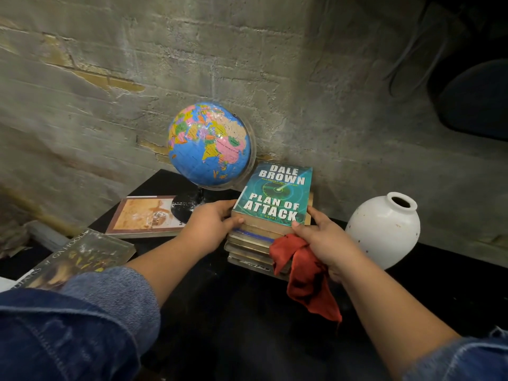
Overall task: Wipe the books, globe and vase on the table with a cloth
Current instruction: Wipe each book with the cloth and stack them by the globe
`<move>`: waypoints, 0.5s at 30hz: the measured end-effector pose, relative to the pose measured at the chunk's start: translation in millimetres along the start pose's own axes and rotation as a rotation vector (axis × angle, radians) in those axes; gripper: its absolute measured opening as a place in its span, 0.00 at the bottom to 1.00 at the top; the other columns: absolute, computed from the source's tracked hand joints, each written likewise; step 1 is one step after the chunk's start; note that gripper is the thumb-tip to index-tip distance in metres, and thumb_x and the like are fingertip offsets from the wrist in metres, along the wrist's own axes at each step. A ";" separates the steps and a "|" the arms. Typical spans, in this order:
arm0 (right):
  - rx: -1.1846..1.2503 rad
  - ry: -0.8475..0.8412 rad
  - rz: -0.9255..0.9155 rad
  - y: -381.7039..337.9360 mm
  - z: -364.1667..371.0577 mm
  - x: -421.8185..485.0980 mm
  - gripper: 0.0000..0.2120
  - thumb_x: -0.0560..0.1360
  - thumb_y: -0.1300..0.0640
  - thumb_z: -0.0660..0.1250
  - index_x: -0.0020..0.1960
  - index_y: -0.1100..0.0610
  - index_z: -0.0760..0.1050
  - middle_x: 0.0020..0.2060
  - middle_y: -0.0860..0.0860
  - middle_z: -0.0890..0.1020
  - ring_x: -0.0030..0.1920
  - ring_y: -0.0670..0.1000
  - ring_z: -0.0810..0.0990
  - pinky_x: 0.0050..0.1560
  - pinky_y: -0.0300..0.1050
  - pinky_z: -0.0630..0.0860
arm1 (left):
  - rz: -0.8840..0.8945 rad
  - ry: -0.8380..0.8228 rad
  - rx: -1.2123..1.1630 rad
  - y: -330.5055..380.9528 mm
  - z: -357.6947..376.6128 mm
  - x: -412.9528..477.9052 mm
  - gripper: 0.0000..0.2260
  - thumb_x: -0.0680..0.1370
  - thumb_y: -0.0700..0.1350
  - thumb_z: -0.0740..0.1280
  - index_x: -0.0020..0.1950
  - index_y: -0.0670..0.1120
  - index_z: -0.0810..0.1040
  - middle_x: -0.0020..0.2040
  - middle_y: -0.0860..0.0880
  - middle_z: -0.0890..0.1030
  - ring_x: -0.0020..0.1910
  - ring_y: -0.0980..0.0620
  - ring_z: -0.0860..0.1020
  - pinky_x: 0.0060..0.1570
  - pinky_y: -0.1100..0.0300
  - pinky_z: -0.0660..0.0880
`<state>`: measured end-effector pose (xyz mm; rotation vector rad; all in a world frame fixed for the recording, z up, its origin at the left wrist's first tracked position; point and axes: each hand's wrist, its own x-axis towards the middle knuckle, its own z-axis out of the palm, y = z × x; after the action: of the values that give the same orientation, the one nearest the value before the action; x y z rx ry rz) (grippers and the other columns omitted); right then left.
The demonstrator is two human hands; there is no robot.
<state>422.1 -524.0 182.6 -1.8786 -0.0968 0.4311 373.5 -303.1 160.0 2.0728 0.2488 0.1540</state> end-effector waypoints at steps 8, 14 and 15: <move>0.102 -0.010 0.026 -3.7 -1.4 -10.4 0.29 0.77 0.58 0.68 0.74 0.49 0.62 0.42 0.48 0.86 0.43 0.46 0.85 0.48 0.40 0.79 | 0.007 0.013 0.029 3.0 2.4 -8.1 0.21 0.76 0.40 0.69 0.68 0.51 0.73 0.56 0.56 0.80 0.59 0.58 0.76 0.65 0.55 0.71; 0.099 -0.014 0.034 -3.8 -1.9 -15.0 0.30 0.77 0.58 0.68 0.75 0.49 0.61 0.41 0.47 0.86 0.42 0.44 0.85 0.43 0.36 0.78 | 0.044 0.037 0.077 3.4 2.3 -12.4 0.23 0.74 0.39 0.70 0.67 0.52 0.74 0.55 0.56 0.81 0.57 0.58 0.78 0.64 0.57 0.72; 0.102 -0.013 0.033 -3.9 -2.1 -15.4 0.30 0.77 0.58 0.68 0.75 0.49 0.62 0.41 0.47 0.86 0.42 0.44 0.85 0.43 0.36 0.78 | 0.055 0.044 0.114 3.3 2.8 -12.9 0.23 0.73 0.39 0.71 0.67 0.54 0.74 0.55 0.56 0.81 0.57 0.57 0.78 0.63 0.56 0.73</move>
<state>409.1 -528.8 190.6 -1.7795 -0.0511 0.4625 361.9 -310.2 161.4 2.1926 0.2325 0.2234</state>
